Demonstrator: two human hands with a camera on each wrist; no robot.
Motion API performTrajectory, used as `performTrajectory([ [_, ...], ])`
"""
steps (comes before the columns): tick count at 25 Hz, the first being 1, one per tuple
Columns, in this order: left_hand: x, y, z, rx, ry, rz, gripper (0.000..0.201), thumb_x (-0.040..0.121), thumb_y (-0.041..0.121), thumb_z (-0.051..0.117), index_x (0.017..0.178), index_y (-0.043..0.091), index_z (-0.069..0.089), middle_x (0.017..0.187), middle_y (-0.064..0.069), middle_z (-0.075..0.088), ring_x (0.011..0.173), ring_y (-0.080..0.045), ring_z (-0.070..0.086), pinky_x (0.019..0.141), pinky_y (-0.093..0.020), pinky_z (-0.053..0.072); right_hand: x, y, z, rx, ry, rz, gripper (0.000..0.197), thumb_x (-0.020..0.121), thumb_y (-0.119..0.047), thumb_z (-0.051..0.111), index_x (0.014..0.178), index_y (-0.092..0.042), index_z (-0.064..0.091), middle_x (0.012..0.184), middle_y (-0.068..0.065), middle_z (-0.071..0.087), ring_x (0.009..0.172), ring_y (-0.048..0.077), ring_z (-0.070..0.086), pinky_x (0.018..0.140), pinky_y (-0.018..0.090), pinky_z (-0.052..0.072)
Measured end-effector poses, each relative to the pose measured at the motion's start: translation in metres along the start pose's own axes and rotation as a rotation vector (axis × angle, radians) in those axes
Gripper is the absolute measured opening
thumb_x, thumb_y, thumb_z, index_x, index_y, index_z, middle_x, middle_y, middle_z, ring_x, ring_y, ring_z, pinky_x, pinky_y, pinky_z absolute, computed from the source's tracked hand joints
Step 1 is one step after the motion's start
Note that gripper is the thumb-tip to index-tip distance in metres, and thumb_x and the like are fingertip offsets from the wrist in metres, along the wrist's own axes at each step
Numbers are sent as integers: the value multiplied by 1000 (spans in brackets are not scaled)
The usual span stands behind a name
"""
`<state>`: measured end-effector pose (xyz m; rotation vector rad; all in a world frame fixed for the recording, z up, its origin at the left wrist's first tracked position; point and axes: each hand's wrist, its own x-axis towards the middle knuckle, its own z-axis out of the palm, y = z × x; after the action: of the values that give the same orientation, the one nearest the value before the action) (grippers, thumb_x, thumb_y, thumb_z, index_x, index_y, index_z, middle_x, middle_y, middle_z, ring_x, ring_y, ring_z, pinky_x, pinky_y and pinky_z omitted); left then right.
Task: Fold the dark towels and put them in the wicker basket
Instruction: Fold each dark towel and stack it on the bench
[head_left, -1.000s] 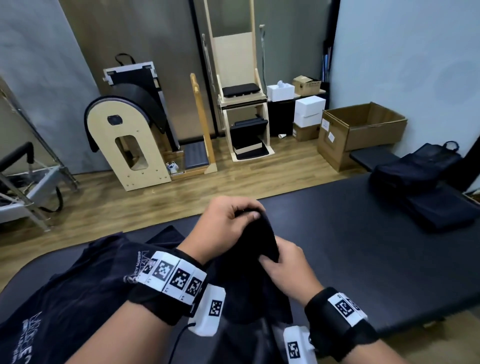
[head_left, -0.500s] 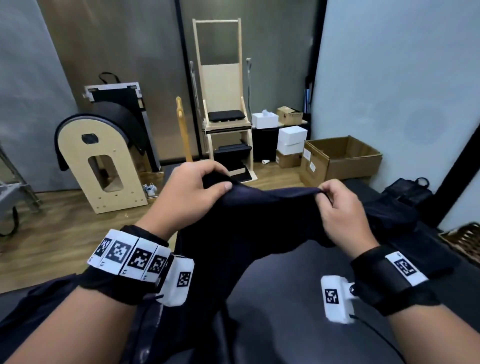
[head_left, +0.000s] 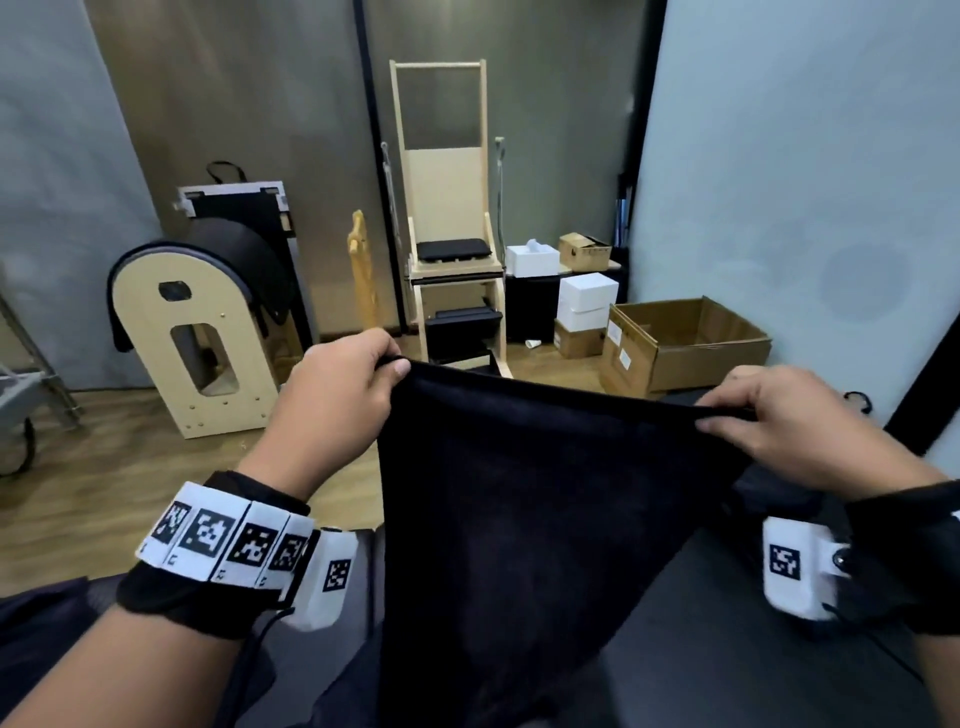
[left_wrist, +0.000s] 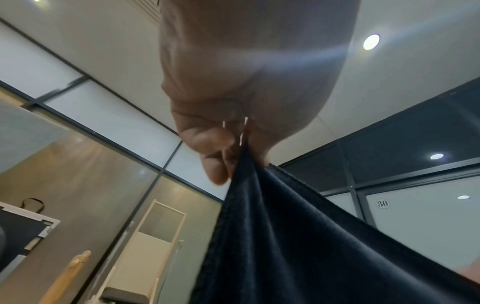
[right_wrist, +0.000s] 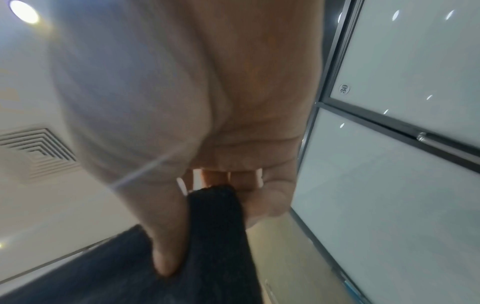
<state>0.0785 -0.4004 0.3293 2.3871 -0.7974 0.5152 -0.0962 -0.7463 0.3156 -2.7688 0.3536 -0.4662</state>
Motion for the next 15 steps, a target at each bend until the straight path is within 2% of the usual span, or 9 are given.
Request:
performTrajectory([
  [1, -3, 8, 2, 65, -2, -7, 11, 97, 32, 54, 88, 26, 54, 75, 4, 61, 77, -26, 60, 71, -43, 51, 3, 11, 0, -50, -9, -10, 13, 85, -18, 77, 88, -31, 80, 86, -10, 71, 89, 18, 67, 79, 28, 49],
  [3, -10, 27, 9, 147, -35, -57, 13, 98, 31, 51, 89, 21, 53, 70, -2, 62, 66, -28, 63, 67, -44, 53, 6, 33, -4, -166, -65, -16, 18, 87, -24, 73, 84, -41, 76, 87, -14, 73, 91, 18, 69, 81, 33, 54],
  [5, -20, 40, 17, 73, -143, -185, 15, 99, 25, 49, 87, 18, 52, 60, -10, 63, 45, -26, 62, 53, -36, 50, 8, 48, -6, -161, -156, 25, 25, 87, -26, 71, 73, -48, 71, 78, -14, 75, 79, 14, 72, 75, 31, 58],
  [7, -28, 39, 25, -243, -205, -409, 15, 100, 17, 49, 87, 11, 54, 51, -18, 60, 38, -32, 58, 38, -25, 38, 10, 50, -2, 118, -272, 102, 22, 92, -18, 68, 79, -35, 76, 64, 0, 75, 62, 21, 74, 68, 35, 62],
  [9, -28, 25, 35, -556, -132, -584, 13, 101, 8, 50, 91, 4, 57, 59, -22, 59, 46, -37, 64, 34, -27, 44, 14, 43, 11, 446, -300, 183, 20, 95, -6, 64, 87, -17, 77, 65, 14, 74, 61, 30, 75, 66, 45, 63],
  [10, -25, 13, 39, -626, -89, -637, 13, 100, 5, 50, 92, 2, 59, 67, -22, 62, 53, -36, 68, 39, -31, 53, 21, 39, 22, 551, -298, 206, 19, 95, -2, 63, 89, -13, 77, 70, 17, 75, 64, 32, 76, 67, 48, 62],
  [12, -16, -6, 49, -612, -64, -664, 16, 99, 3, 52, 89, 3, 64, 84, -24, 68, 70, -31, 73, 61, -37, 62, 37, 30, 46, 587, -318, 257, 17, 95, -1, 63, 87, -7, 77, 76, 15, 77, 71, 28, 77, 72, 49, 63],
  [13, -5, -18, 55, -541, -77, -622, 18, 98, 3, 54, 85, 5, 67, 88, -24, 71, 78, -32, 74, 71, -41, 62, 52, 25, 59, 533, -318, 256, 17, 95, -4, 64, 83, -8, 77, 77, 12, 77, 73, 25, 78, 76, 49, 63],
  [15, 23, -37, 56, -307, -91, -490, 19, 95, 8, 60, 81, 10, 72, 89, -15, 74, 89, -32, 71, 80, -42, 58, 84, 11, 76, 329, -254, 181, 18, 93, -13, 66, 81, -13, 79, 79, 4, 78, 84, 23, 76, 84, 40, 60],
])
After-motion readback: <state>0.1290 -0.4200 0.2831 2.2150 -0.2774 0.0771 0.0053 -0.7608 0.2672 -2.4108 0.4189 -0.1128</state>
